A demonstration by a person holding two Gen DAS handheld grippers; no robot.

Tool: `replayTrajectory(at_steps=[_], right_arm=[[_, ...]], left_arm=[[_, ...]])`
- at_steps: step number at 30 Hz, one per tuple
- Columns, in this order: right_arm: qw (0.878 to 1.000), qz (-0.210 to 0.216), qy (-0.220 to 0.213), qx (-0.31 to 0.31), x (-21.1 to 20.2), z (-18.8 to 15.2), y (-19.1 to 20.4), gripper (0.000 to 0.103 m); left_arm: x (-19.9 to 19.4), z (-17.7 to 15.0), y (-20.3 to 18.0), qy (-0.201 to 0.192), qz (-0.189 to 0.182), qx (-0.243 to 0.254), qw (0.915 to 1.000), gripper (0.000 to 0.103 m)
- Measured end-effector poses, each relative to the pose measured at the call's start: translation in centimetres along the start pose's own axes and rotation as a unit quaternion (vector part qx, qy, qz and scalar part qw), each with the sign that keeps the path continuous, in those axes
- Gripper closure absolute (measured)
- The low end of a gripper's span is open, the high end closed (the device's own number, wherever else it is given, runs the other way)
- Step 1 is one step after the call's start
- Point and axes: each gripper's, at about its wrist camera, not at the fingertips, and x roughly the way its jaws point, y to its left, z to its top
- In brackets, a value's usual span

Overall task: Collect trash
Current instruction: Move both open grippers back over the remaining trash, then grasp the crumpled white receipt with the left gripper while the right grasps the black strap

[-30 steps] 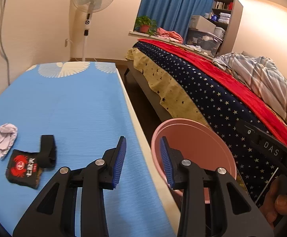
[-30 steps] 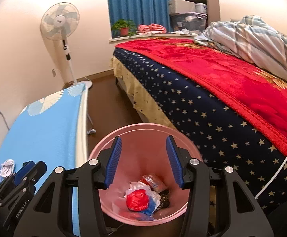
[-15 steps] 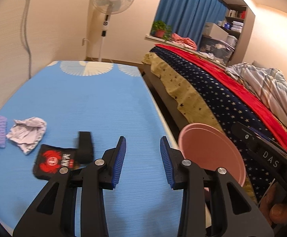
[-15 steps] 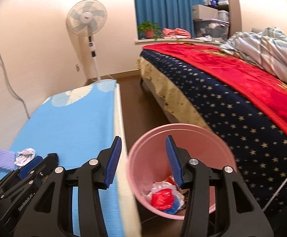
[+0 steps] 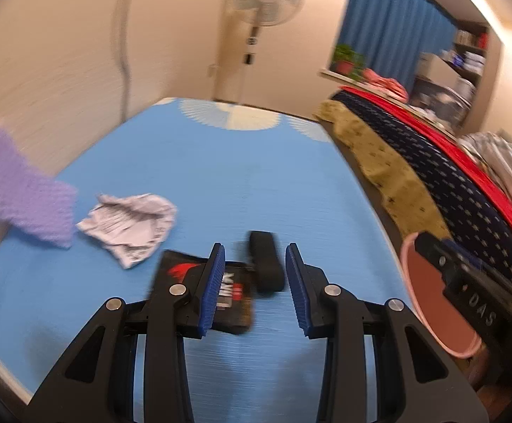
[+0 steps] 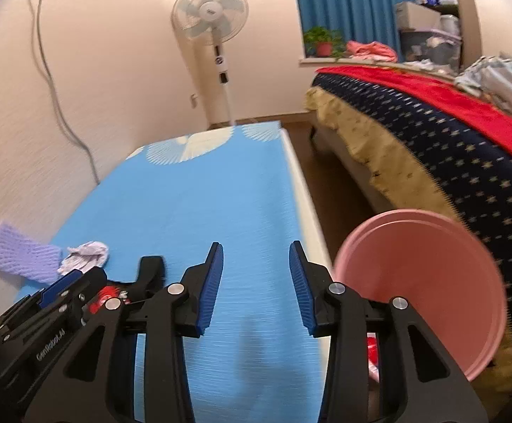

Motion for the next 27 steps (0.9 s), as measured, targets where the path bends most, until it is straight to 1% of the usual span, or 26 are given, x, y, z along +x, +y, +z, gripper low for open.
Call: replayTrajectory(at_steps=[1,3,4,6,9,14,20,25,27], right_arm=[[1.000,0.009,0.005,0.000,0.5,-0.1,0.5,0.064],[0.999,0.029,0.014,-0.001,1.4,-0.4,1.5,0.064],[0.999,0.036,0.016,-0.002,1.6,-0.5,1.8,0.064],[0.998,0.056,0.024,-0.002,2.4,-0.7,2.6,0.064],[0.996,0.081,0.037,-0.002,3.3,-1.0,3.7,0.064],[0.992,0.108,0.060,0.000,4.8,-1.6,5.2,0.058],[0.989,0.122,0.086,-0.005,6.0,-2.3,6.5,0.056],[0.987,0.118,0.108,-0.018,6.9,-2.8,7.2,0.056],[0.987,0.118,0.110,-0.017,6.9,-2.9,7.3,0.056]], left_arm=[[0.1,0.0,0.4,-0.002,0.004,-0.004,1.0000,0.067],[0.3,0.0,1.1,-0.008,0.031,-0.004,0.9995,0.067],[0.4,0.0,1.5,-0.008,0.039,-0.009,0.9992,0.067],[0.8,0.3,2.9,-0.008,0.059,-0.032,0.9977,0.067],[0.9,0.6,4.5,-0.014,0.088,-0.050,0.9948,0.067],[1.5,0.9,6.5,-0.010,0.117,-0.079,0.9899,0.067],[2.4,0.9,8.7,0.003,0.137,-0.117,0.9837,0.067],[3.6,0.9,9.7,0.023,0.130,-0.140,0.9813,0.066],[3.9,0.9,10.1,0.026,0.131,-0.151,0.9795,0.058]])
